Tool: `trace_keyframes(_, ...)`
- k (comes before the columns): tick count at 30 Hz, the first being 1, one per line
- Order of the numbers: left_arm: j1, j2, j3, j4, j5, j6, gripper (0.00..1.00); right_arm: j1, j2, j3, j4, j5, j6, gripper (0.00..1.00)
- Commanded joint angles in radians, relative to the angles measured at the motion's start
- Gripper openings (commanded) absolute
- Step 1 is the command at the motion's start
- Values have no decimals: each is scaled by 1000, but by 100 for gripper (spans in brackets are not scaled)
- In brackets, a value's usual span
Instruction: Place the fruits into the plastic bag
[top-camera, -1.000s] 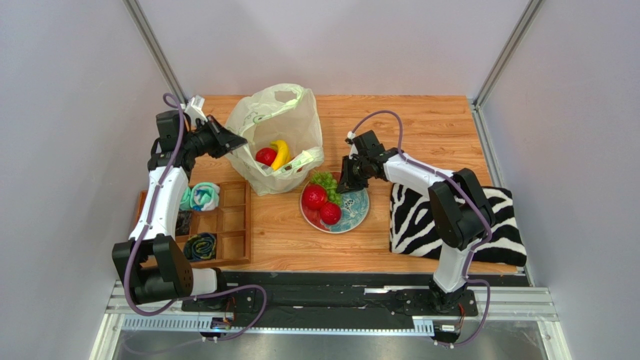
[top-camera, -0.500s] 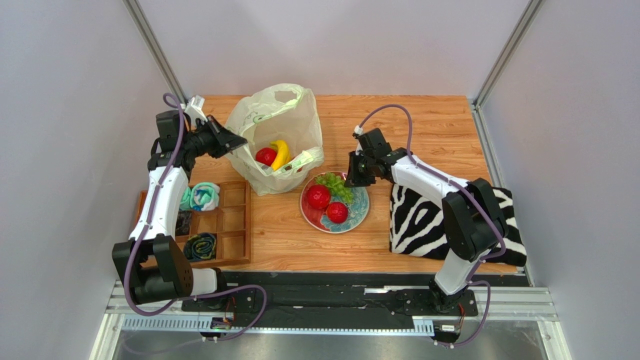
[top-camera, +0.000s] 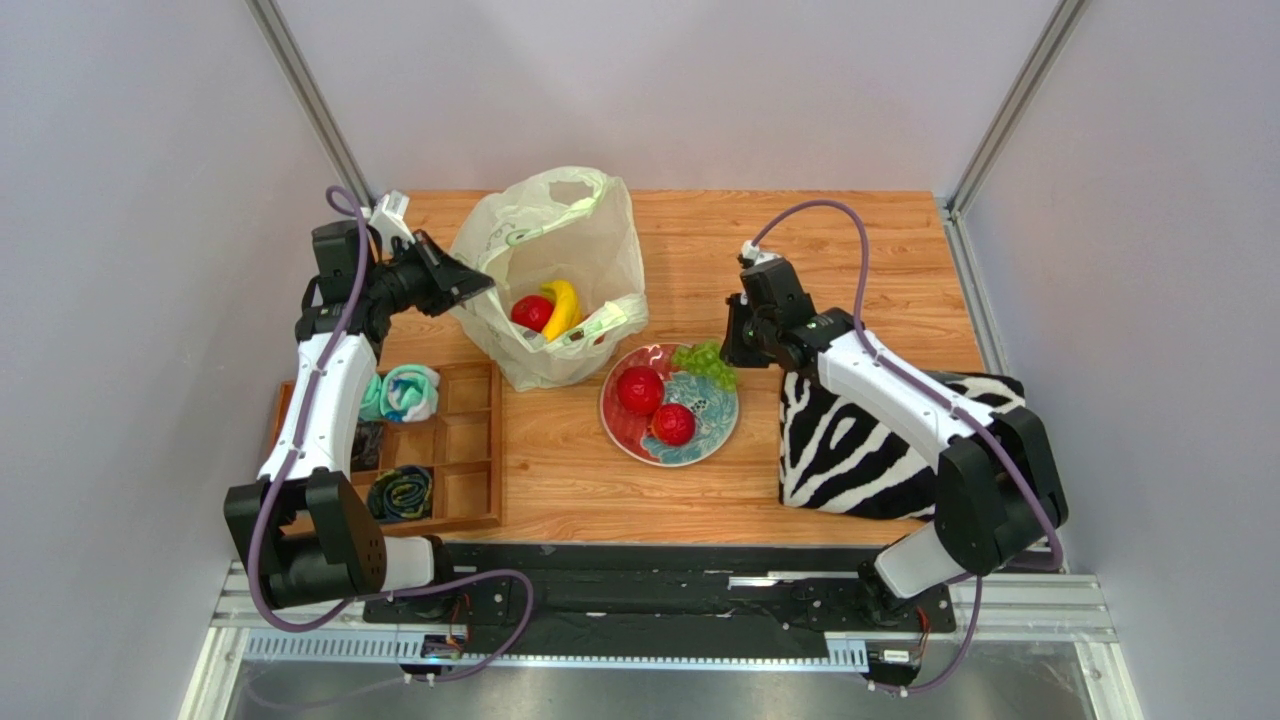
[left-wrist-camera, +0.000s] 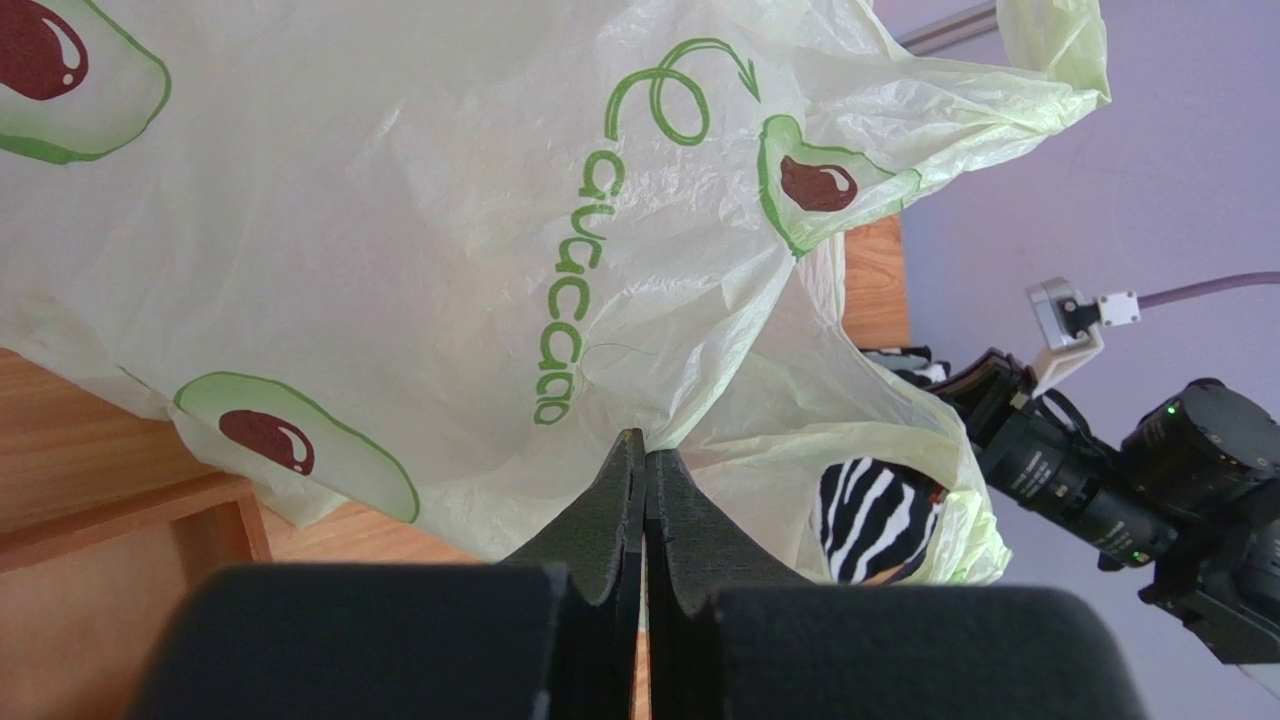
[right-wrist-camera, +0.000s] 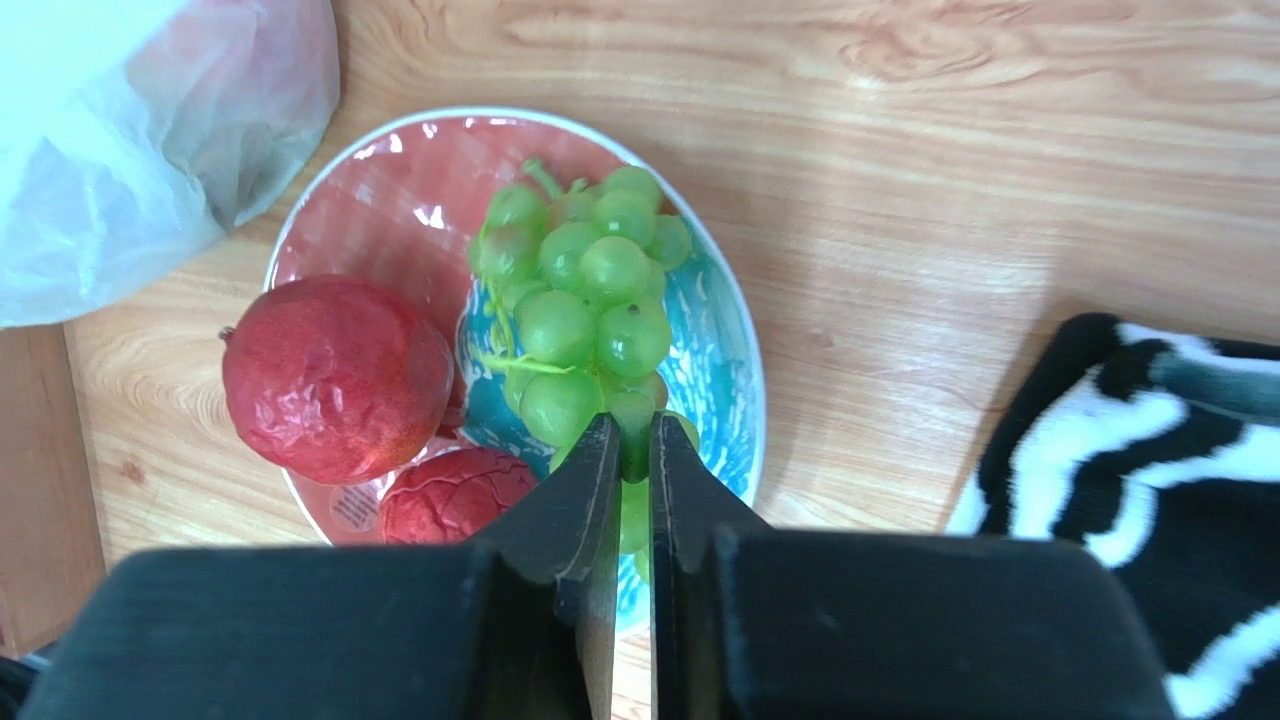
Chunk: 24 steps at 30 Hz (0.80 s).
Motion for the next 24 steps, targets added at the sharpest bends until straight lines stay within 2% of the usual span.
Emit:
trace_keyframes(1,-5,-5,24,21,15,-1,0,4,-62,43,25,74,-16,0)
trace_keyframes(13,-19,-16,39,-14,-5,33,0,34,-193,208,71,117,-14,0)
trace_keyframes(24,-28,-23,33,0,-4,16,0,123,-69,491,135,-6,-24,0)
